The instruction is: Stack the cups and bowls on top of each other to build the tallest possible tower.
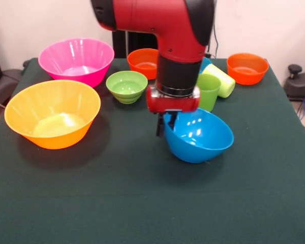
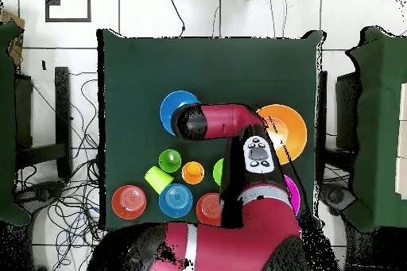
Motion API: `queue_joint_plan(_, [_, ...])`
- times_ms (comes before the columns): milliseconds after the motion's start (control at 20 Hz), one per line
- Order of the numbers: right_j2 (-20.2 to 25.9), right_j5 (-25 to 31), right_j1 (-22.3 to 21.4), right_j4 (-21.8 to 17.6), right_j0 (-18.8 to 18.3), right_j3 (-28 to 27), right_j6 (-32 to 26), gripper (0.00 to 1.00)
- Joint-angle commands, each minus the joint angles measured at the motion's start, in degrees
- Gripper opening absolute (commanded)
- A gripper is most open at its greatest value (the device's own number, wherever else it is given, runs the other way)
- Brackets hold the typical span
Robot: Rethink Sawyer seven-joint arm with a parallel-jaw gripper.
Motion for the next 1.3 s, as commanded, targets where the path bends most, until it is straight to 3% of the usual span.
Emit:
queue_joint_plan(50, [7.11, 3.14, 3.96, -9.74, -1.10, -2.67, -14.44, 0.00])
queue_joint_plan(250, [5.42, 1.82, 3.38, -11.44, 1.20, -1.50, -8.91, 0.00])
queue_joint_plan(500, [-0.81, -1.99, 5.91, -13.03, 7.45, -1.89, 0.85, 0.00])
queue_joint_plan(1300, [-5.34, -5.66, 8.06, -12.55, 9.96, -2.30, 1.98, 0.00])
